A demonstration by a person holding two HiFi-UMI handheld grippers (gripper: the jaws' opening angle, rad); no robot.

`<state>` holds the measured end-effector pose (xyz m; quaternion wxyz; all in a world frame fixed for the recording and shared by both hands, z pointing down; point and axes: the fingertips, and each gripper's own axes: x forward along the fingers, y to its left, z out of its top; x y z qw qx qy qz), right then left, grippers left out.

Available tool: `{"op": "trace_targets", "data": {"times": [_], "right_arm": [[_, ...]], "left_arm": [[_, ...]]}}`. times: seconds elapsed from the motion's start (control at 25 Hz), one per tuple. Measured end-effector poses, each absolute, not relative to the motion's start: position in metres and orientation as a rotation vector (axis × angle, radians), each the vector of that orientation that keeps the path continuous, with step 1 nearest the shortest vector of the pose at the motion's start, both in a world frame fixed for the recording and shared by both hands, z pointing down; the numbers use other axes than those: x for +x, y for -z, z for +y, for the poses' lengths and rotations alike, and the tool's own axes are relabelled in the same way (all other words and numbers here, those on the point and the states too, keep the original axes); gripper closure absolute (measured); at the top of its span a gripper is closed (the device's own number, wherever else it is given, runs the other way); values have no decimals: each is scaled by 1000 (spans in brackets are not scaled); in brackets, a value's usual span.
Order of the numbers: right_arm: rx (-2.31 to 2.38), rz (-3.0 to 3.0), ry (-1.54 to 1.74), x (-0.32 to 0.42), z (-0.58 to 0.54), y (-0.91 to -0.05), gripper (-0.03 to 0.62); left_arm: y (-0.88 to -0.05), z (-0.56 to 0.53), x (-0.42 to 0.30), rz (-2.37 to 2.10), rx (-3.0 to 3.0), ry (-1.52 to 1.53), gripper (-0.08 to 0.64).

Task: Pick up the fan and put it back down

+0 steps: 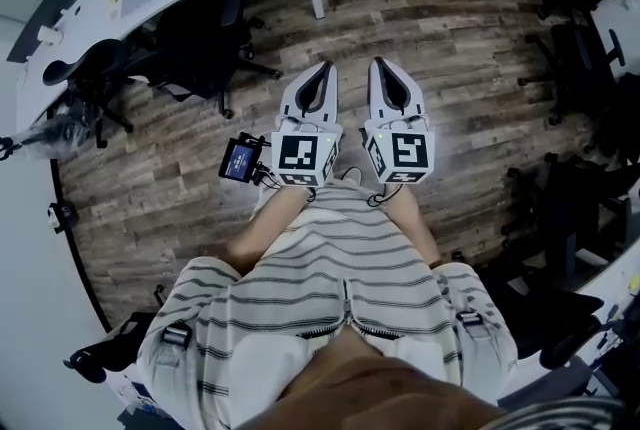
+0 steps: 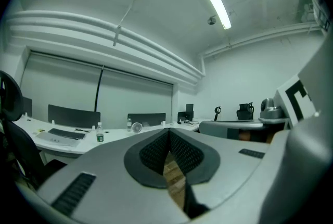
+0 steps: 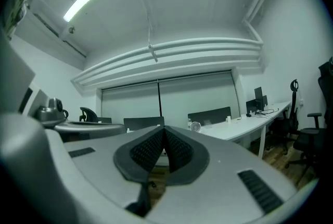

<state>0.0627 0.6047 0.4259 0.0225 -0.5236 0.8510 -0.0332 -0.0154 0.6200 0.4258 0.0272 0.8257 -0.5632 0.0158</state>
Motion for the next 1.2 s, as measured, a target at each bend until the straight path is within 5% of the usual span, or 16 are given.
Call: {"op": "trace_targets", "data": {"times": [0.4, 1.2], "right_arm": [[-1597, 2653, 157, 64, 562, -451, 581], [-1614, 2662, 118, 42, 301, -417, 581]], "left_arm": [[-457, 574, -12, -1718, 2523, -76, 554], [-429, 308, -25, -1667, 2534, -26, 554]]}}
